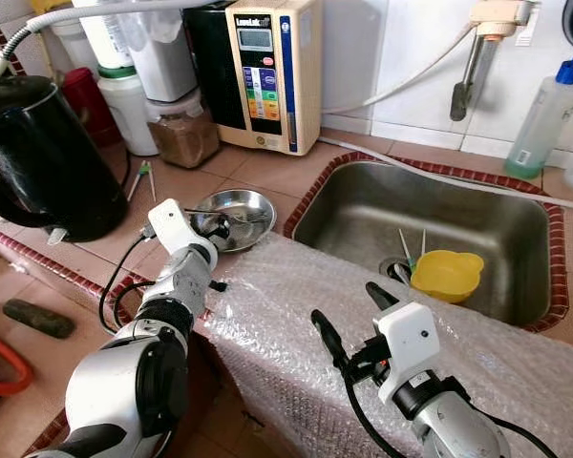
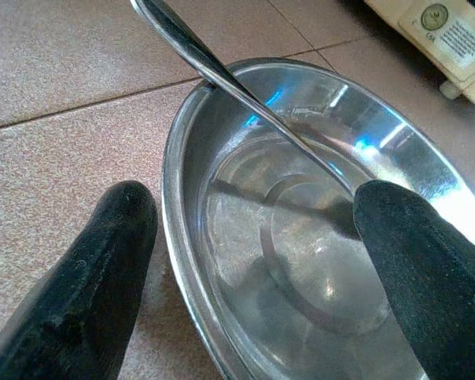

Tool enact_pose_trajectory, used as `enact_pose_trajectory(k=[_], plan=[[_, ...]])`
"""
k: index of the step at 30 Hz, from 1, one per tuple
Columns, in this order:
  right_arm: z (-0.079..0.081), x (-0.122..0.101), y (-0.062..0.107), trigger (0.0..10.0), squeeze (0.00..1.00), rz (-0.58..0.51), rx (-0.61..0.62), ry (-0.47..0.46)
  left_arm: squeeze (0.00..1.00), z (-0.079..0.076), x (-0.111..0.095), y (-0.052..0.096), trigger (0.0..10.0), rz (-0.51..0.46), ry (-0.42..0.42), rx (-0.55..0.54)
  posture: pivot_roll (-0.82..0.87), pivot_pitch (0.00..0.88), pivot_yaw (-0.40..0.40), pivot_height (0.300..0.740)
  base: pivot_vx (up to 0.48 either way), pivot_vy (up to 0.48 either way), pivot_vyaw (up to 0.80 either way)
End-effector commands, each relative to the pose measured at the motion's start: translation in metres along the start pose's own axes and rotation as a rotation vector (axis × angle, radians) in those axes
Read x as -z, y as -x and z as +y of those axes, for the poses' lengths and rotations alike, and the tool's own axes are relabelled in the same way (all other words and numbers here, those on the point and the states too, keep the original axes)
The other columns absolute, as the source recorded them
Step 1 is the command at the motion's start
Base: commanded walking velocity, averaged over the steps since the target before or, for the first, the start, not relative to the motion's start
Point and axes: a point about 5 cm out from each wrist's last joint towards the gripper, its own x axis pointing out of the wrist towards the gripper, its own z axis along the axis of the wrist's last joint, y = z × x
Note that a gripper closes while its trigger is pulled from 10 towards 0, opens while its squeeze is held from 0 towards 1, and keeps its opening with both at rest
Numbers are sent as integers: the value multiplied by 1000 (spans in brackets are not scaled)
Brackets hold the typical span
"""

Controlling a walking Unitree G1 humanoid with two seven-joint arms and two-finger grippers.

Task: Kitchen organization

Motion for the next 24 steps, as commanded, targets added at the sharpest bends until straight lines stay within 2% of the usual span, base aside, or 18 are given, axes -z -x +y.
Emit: enact_pose_trajectory(k=[1,4,8,10,13,14,15,16,17,19,22,24], plan=[[3,-3,2,10000,588,-1,-9,4,0,-4,0,0,10000,12,19,3,-189,27,110,740,0,0,0],[3,-3,3,10000,588,4,-6,5,0,-6,2,0,10000,21,38,5,-191,29,112,740,0,0,0],[5,-3,4,10000,565,13,-5,1,0,-16,10,1,10000,54,61,30,-194,32,120,740,0,0,0],[6,-3,3,10000,490,12,-5,-2,0,-22,15,1,10000,70,65,42,-196,33,124,740,0,0,0],[8,-4,3,10000,451,11,-3,-3,0,-27,18,2,10000,79,77,54,-200,35,132,740,0,0,0],[8,-4,3,10000,447,11,-1,-4,0,-27,19,2,9333,79,75,54,-202,35,134,740,0,0,0],[9,-4,4,10000,439,11,1,-4,0,-29,20,2,7059,81,82,57,-203,35,135,740,0,0,0],[9,-4,4,10000,439,12,2,-4,0,-29,20,2,1961,82,84,59,-205,35,136,740,0,0,0],[9,-4,4,10000,431,12,3,-3,0,-30,20,2,196,82,82,60,-205,35,136,740,0,0,0],[9,-4,4,10000,435,12,3,-3,0,-31,20,2,0,81,74,62,-207,37,138,740,0,0,0],[8,-4,4,10000,427,17,11,1,0,-35,19,2,0,75,28,63,-207,40,140,740,0,0,0],[8,-3,4,10000,427,23,16,3,0,-32,19,2,0,78,-15,38,-206,41,141,740,0,0,0]])
